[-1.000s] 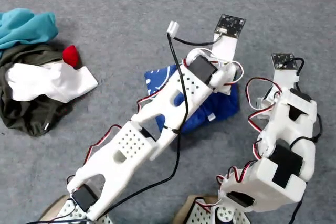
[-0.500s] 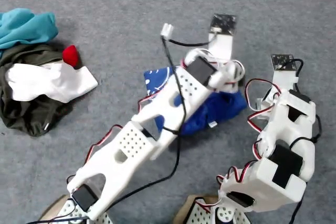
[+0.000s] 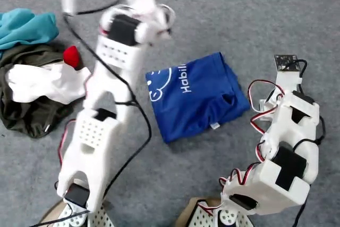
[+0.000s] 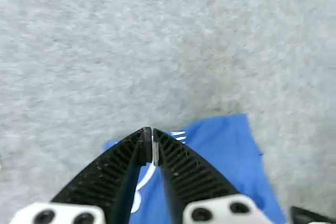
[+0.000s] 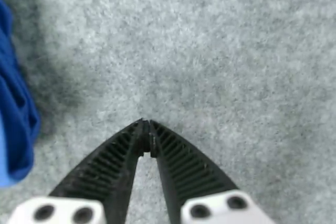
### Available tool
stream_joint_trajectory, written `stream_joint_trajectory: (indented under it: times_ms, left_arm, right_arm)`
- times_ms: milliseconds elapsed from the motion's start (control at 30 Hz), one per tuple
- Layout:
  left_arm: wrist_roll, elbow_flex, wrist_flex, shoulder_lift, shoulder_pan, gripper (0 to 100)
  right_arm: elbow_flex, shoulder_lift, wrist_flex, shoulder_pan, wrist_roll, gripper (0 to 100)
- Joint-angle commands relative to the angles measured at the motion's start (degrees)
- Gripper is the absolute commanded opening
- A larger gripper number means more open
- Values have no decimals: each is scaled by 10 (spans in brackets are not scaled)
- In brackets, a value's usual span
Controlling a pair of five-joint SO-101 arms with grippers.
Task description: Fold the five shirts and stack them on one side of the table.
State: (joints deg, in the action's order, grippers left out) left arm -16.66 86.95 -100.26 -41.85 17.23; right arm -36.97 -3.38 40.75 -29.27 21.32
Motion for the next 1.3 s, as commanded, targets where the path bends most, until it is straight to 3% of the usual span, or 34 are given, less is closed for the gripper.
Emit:
stream_joint_trajectory:
  times_ms: [0, 267, 467, 667, 867, 1100, 1267]
  left_arm:
    - [39, -124, -9, 115, -16, 18]
    - [113, -574, 9, 443, -18, 19]
    - [204, -841, 134, 605, -133, 19]
    - [286, -1034, 224, 697, -225, 19]
    - [292, -1215, 314, 740, -262, 19]
    - [289, -1375, 458, 749, -265, 19]
    - [287, -1445, 528, 741, -265, 19]
  right_arm:
    - [1, 20, -10, -7, -4, 3]
    - [0, 19, -9, -7, -5, 3]
    - [4, 21, 0, -9, -2, 3]
    - [57, 58, 147, -7, -1, 3]
    - [132, 170, 280, 9, 6, 3]
    - [148, 299, 401, 165, 108, 3]
    - [168, 293, 445, 292, 123, 3]
